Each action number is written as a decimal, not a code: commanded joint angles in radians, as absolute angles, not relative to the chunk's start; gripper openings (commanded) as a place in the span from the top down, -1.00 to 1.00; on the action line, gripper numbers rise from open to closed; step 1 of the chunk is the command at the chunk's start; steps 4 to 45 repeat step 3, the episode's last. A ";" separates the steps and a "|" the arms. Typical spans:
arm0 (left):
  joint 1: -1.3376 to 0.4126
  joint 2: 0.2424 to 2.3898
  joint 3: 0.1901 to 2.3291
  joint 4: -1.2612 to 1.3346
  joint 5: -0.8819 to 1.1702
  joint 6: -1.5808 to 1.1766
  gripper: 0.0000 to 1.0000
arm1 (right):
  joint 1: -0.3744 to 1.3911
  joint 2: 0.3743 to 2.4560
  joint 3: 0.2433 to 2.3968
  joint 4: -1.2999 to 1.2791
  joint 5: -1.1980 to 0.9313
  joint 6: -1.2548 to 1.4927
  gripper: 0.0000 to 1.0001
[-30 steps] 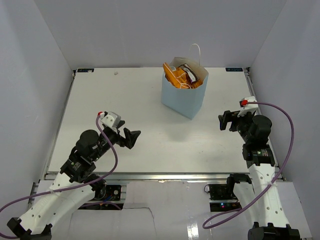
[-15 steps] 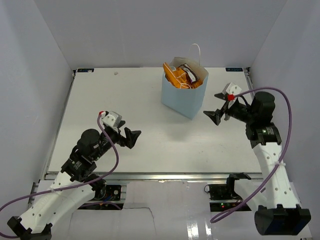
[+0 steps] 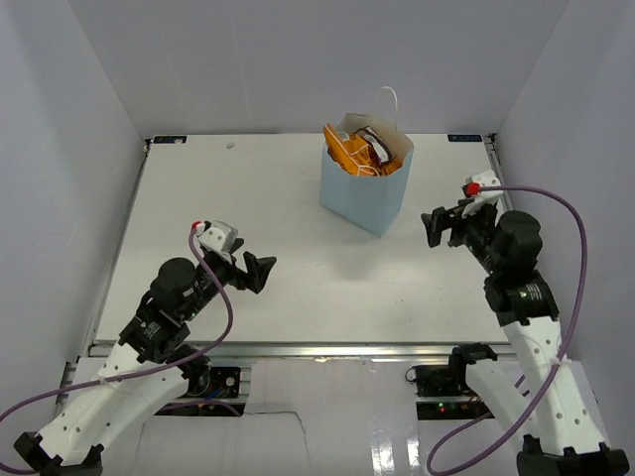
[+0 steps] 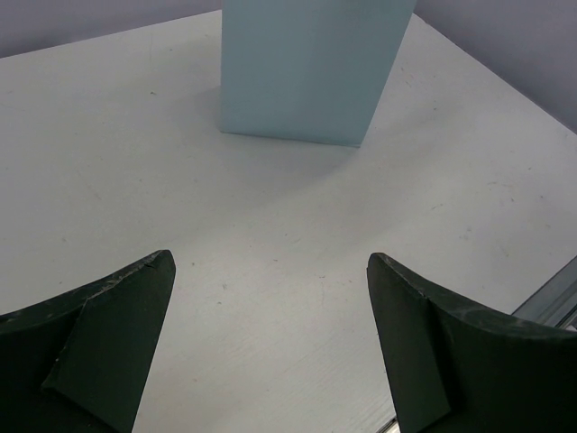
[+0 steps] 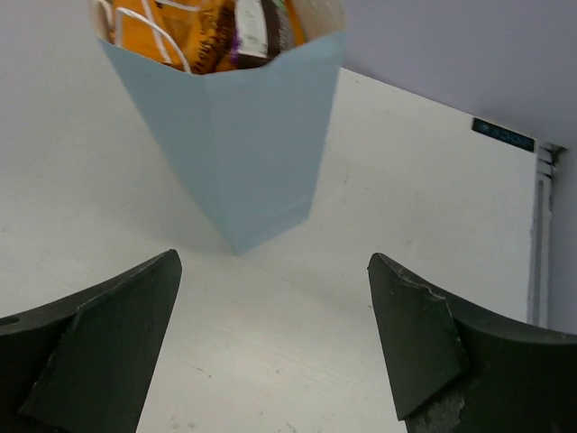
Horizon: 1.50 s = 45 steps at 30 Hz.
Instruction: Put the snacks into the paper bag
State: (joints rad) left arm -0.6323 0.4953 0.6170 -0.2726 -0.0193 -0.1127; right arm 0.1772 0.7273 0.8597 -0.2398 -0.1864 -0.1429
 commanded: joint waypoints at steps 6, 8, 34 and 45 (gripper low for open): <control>-0.630 0.499 0.641 -0.276 -0.025 -0.110 -0.96 | 0.178 0.641 0.764 -0.173 0.049 -0.066 -0.80; -0.630 0.499 0.641 -0.276 -0.025 -0.110 -0.96 | 0.178 0.641 0.764 -0.173 0.049 -0.066 -0.80; -0.630 0.499 0.641 -0.276 -0.025 -0.110 -0.96 | 0.178 0.641 0.764 -0.173 0.049 -0.066 -0.80; -0.630 0.499 0.641 -0.276 -0.025 -0.110 -0.96 | 0.178 0.641 0.764 -0.173 0.049 -0.066 -0.80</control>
